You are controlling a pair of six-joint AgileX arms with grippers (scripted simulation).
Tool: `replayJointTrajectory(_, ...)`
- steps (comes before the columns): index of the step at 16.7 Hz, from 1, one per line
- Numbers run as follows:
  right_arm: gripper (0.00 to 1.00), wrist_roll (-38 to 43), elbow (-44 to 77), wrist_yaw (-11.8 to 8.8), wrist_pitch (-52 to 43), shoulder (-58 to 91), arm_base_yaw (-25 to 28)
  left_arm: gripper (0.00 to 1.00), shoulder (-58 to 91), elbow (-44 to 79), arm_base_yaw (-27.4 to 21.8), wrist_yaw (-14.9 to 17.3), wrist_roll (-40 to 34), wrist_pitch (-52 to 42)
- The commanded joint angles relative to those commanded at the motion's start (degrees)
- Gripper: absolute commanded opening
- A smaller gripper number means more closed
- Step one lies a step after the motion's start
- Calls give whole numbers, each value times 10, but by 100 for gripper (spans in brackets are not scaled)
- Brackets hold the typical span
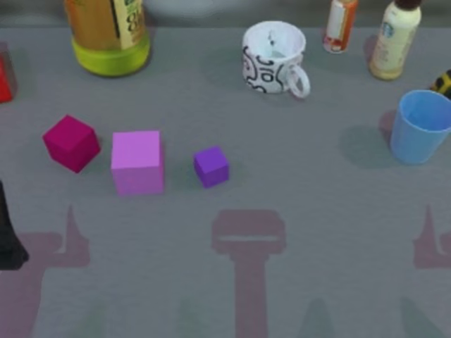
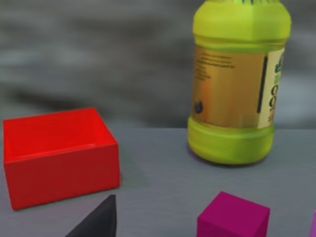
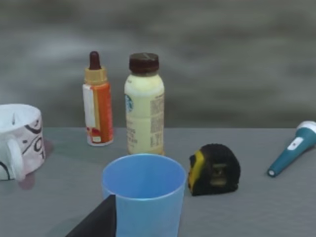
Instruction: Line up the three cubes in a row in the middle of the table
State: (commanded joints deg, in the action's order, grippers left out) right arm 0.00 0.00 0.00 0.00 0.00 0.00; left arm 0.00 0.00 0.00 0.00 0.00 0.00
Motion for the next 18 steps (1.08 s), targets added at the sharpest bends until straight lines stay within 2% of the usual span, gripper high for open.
replayJointTrajectory(4, 100, 0, 0, 0, 0, 0, 0, 100, 16, 17, -4, 1, 4, -12)
replayJointTrajectory(8, 100, 0, 0, 0, 0, 0, 0, 100, 112, 115, -30, 6, 29, -83)
replayJointTrajectory(13, 100, 0, 0, 0, 0, 0, 0, 100, 333, 324, -89, 18, 85, -237)
replayJointTrajectory(18, 100, 0, 0, 0, 0, 0, 0, 100, 625, 586, -161, 29, 157, -426)
